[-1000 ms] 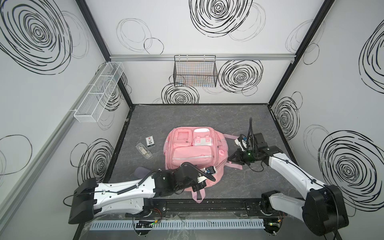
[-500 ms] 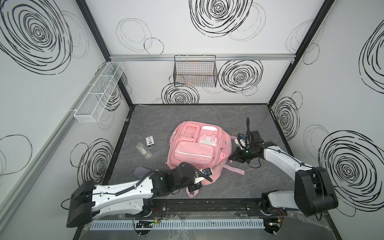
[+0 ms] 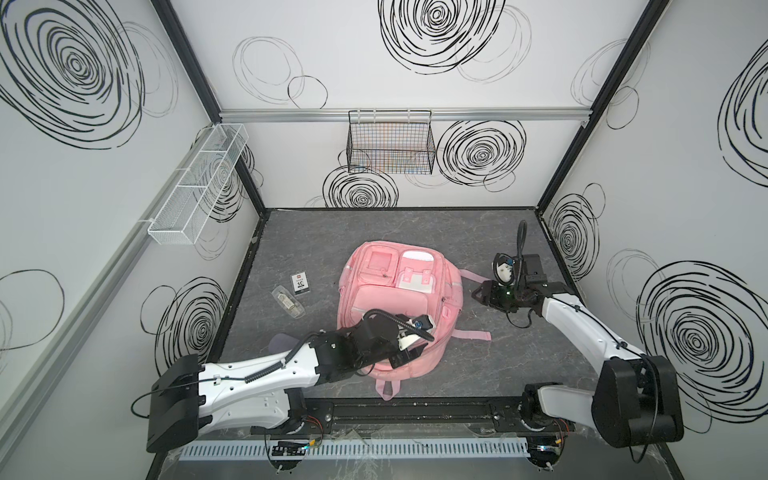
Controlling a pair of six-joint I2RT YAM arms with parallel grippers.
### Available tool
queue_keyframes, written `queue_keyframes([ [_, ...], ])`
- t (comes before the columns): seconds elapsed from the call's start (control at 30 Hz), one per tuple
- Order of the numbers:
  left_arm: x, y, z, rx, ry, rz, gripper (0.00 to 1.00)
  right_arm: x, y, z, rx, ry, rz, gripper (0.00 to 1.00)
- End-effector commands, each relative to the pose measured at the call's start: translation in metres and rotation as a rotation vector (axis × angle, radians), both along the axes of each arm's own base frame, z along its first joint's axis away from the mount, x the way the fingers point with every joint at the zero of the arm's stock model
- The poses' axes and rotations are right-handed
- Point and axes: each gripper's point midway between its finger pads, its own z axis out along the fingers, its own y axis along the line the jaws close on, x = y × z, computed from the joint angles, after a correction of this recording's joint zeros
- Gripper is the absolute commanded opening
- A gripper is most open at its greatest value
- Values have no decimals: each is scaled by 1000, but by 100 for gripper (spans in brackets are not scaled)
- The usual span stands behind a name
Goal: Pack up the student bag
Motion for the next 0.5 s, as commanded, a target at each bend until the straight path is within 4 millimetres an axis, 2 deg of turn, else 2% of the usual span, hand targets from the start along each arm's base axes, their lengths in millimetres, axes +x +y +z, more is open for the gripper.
queue_keyframes([
  [0.0, 46, 23, 28, -47, 11, 225, 61, 15, 9, 18, -153, -153, 100, 47],
  [0.1, 73, 53, 39, -70, 71, 378, 64, 27, 26, 42, -255, -318, 193, 44],
  [0.17, 83, 74, 39, -96, 113, 457, 67, 30, 38, 63, -291, -460, 271, 41],
  [0.2, 89, 87, 37, -124, 136, 512, 69, 32, 38, 73, -336, -539, 278, 38],
  [0.27, 95, 114, 30, -191, 198, 603, 70, 35, 36, 90, -364, -685, 253, 38],
  [0.33, 96, 142, 20, -279, 272, 677, 71, 30, 39, 99, -375, -793, 304, 60],
  [0.37, 96, 154, 15, -321, 297, 713, 71, 27, 40, 100, -381, -819, 329, 67],
  [0.47, 86, 177, -10, -417, 382, 773, 71, 13, 56, 93, -376, -847, 505, 71],
])
